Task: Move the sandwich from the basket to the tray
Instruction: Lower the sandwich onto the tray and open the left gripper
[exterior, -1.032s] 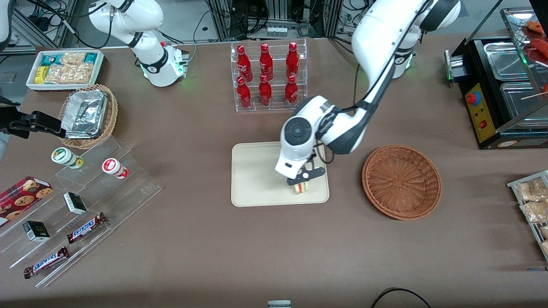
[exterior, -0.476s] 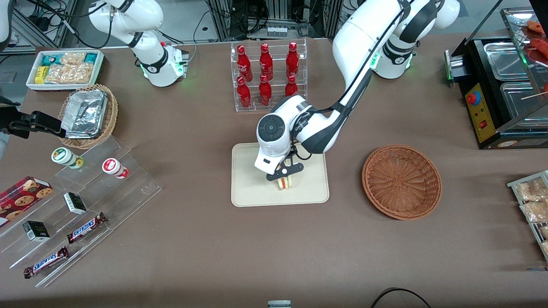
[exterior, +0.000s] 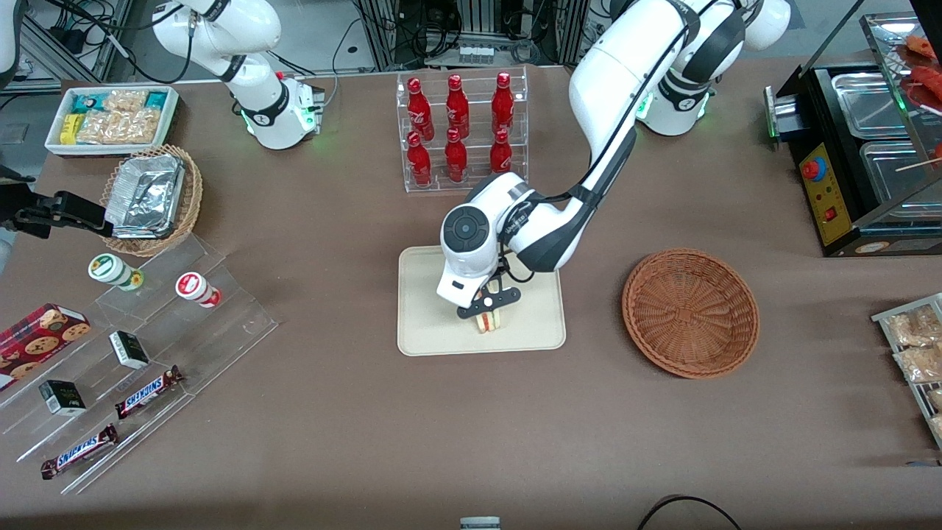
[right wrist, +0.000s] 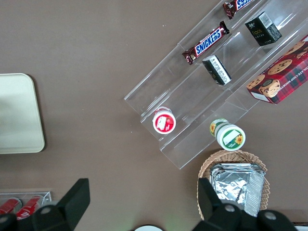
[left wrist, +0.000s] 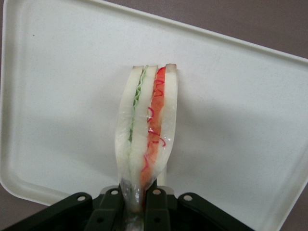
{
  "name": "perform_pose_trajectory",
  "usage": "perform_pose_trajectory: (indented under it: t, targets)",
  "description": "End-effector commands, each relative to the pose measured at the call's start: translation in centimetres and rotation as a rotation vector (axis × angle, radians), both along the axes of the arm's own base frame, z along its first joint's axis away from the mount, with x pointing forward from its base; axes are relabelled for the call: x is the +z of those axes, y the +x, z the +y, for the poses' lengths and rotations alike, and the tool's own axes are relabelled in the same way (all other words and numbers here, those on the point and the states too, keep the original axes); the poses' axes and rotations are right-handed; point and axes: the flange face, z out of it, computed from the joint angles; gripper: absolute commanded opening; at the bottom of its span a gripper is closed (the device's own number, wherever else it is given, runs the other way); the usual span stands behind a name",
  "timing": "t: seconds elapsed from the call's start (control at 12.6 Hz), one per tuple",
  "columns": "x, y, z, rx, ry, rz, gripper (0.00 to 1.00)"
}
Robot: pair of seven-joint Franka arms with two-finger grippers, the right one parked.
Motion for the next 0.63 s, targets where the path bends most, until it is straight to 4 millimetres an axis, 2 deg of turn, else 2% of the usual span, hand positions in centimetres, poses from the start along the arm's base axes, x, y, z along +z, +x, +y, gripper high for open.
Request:
perform_pose_trajectory:
  t: [0.0, 0.08, 0.16, 0.24, 0.32, 0.56]
  targets:
    - [-0.2, 0.3, -0.6, 0.018, 0.008, -0.018, 0.0]
    - [-0.4, 0.3, -0.6, 0.035, 0.011, -0.017, 0.0]
    - [-0.4, 0.4, -0.7, 0.053, 0.006, -0.022, 0.04]
    - [-0.2, 0.4, -0.7, 0.055, 0.002, -0.026, 0.41]
    - [-0.2, 0.5, -0.7, 0.048, 0.003, -0.027, 0.99]
    - [1.0, 0.6, -0.6, 0.05, -0.001, -0.034, 1.0]
